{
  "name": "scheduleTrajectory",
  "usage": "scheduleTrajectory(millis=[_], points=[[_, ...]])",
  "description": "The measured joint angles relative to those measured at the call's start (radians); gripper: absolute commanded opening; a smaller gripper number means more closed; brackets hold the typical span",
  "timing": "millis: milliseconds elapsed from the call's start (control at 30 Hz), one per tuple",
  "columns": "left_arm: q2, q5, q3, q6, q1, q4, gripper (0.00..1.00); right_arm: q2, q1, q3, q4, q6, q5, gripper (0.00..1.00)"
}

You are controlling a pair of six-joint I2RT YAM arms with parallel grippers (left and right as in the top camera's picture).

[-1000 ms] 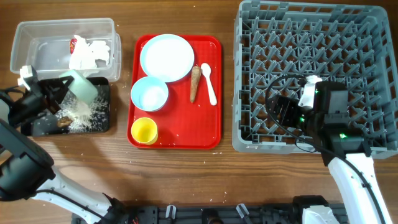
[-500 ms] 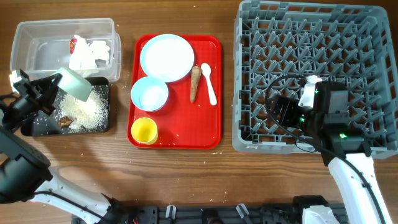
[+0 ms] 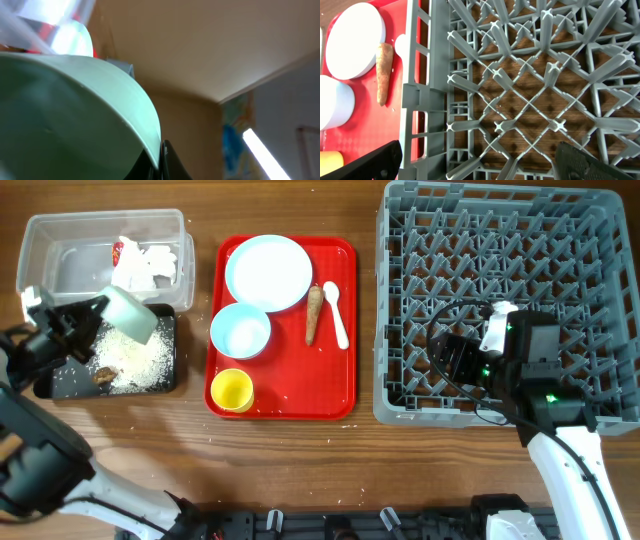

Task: Sort waste into correct bins and load items into the dishwasher rack
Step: 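Pour the rice from the green bowl onto the black tray, then set the green bowl back on the red tray with the left gripper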

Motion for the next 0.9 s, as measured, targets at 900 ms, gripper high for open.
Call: scheduleTrajectory(millis=[900], points=[[-0.119, -1.332, 0.000, -0.445, -1.384, 0.368, 0.04, 0.001, -0.001, 0.000, -0.006, 0.000, -0.003, 1.00]])
